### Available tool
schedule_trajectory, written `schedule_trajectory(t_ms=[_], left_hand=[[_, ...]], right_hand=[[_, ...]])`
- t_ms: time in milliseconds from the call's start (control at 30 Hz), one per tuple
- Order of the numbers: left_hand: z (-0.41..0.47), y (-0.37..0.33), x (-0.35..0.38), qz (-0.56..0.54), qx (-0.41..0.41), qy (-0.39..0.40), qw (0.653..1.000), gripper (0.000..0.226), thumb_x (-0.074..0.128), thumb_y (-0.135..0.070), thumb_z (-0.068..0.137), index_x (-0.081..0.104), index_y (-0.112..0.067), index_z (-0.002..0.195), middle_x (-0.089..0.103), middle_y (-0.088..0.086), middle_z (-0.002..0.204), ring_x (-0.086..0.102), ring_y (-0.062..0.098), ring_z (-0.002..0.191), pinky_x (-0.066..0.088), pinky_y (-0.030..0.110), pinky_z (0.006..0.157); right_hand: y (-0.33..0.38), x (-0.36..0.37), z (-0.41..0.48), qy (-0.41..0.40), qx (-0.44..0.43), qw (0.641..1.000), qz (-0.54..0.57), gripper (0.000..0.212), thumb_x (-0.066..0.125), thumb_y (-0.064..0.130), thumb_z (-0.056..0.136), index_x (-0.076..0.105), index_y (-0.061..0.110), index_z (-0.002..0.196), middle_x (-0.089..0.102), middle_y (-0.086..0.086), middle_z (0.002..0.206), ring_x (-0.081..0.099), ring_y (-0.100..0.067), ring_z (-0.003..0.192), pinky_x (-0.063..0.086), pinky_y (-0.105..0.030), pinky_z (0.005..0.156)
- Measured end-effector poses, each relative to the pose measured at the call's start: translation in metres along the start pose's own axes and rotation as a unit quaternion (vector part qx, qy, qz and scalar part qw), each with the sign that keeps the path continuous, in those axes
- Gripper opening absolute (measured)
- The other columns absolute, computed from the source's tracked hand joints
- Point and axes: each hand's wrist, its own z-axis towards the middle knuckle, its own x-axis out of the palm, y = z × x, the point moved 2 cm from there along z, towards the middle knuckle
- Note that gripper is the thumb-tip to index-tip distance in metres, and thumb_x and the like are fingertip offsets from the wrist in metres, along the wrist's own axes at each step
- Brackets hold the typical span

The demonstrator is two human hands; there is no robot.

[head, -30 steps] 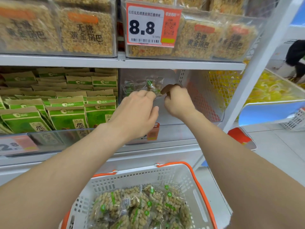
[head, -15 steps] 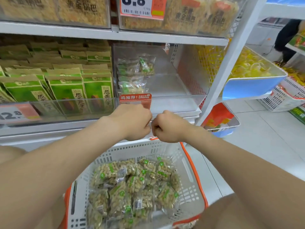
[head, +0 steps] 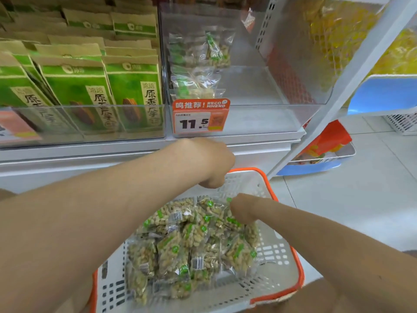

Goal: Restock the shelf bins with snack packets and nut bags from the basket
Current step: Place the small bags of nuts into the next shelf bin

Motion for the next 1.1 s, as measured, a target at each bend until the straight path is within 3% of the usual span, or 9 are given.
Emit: schedule_trajectory(t_ms=[100,200,367,500,700,833,933,1000,1100], left_hand=[[0.008,-0.003,0.002,0.012,0.0,0.002,1.0,0.019,0.053,-0.021,0.102,0.054,-0.016,0.084,0.057,0.004,0.087,0.057,0.023,0.071,0.041,0.035,0.057],[0.013,-0.004,0.002,0.016,-0.006,0.016,1.0,0.022,0.054,-0.02,0.102,0.052,-0.016,0.08,0.055,0.004,0.084,0.056,0.022,0.069,0.04,0.035,0.055],[0.008,0.0,0.001,0.009,-0.019,0.026,0.999,0.011,0.052,-0.013,0.101,0.063,-0.015,0.097,0.06,0.005,0.095,0.058,0.023,0.074,0.039,0.033,0.055],[-0.003,0.003,0.003,0.007,-0.033,0.046,0.998,0.04,0.052,-0.001,0.097,0.062,-0.016,0.133,0.062,0.009,0.126,0.065,0.028,0.096,0.043,0.032,0.061],[-0.023,0.011,0.008,0.008,-0.054,0.06,0.997,0.045,0.05,-0.005,0.101,0.056,-0.016,0.144,0.06,0.011,0.135,0.065,0.03,0.106,0.046,0.033,0.066],[-0.036,0.023,0.007,-0.013,-0.059,0.045,0.997,0.037,0.05,-0.007,0.096,0.059,-0.015,0.132,0.065,0.008,0.121,0.059,0.027,0.093,0.055,0.042,0.077],[-0.049,0.031,-0.005,-0.063,-0.058,0.006,0.996,0.024,0.059,-0.019,0.099,0.06,-0.014,0.122,0.066,0.007,0.116,0.066,0.029,0.102,0.058,0.045,0.087],[-0.059,0.036,-0.019,-0.139,-0.053,-0.036,0.988,0.027,0.057,-0.028,0.103,0.063,-0.015,0.126,0.068,0.006,0.119,0.065,0.027,0.106,0.055,0.044,0.093],[-0.076,0.042,-0.039,-0.286,-0.042,-0.134,0.948,0.025,0.052,-0.027,0.108,0.073,-0.015,0.103,0.07,0.011,0.098,0.068,0.028,0.088,0.06,0.042,0.078]], right_hand=[[0.0,0.026,0.014,0.049,0.008,0.998,0.035,0.019,0.044,0.011,0.096,0.063,0.007,0.098,0.058,-0.007,0.102,0.053,-0.027,0.092,0.038,-0.046,0.111],[0.004,0.028,0.011,0.037,-0.006,0.998,0.043,0.029,0.047,0.011,0.099,0.065,0.0,0.118,0.057,-0.009,0.102,0.047,-0.028,0.101,0.04,-0.043,0.107],[0.002,0.022,0.011,-0.018,0.016,0.988,0.153,0.03,0.056,0.003,0.09,0.073,0.003,0.114,0.068,-0.011,0.116,0.055,-0.03,0.119,0.053,-0.042,0.101],[0.006,0.002,-0.002,-0.08,0.038,0.98,0.176,0.031,0.062,0.0,0.087,0.075,0.002,0.115,0.07,-0.015,0.119,0.067,-0.032,0.11,0.058,-0.043,0.095],[0.003,-0.044,-0.041,-0.179,0.028,0.964,0.195,0.03,0.064,-0.006,0.083,0.074,0.015,0.103,0.07,-0.003,0.109,0.067,-0.023,0.1,0.059,-0.037,0.085],[0.01,-0.098,-0.095,-0.315,-0.022,0.913,0.258,0.024,0.061,-0.001,0.077,0.071,0.021,0.083,0.067,0.01,0.086,0.058,-0.012,0.083,0.04,-0.016,0.069],[0.014,-0.13,-0.137,-0.404,-0.053,0.857,0.315,0.022,0.068,0.004,0.069,0.063,0.025,0.068,0.064,0.015,0.068,0.058,-0.006,0.066,0.038,-0.019,0.066],[0.008,-0.146,-0.163,-0.464,-0.055,0.8,0.377,0.024,0.074,0.006,0.066,0.059,0.024,0.061,0.058,0.017,0.056,0.056,-0.005,0.057,0.038,-0.019,0.063],[-0.005,-0.161,-0.191,-0.515,-0.069,0.694,0.498,0.027,0.078,0.01,0.066,0.056,0.023,0.059,0.065,0.011,0.057,0.051,-0.004,0.053,0.043,-0.021,0.059]])
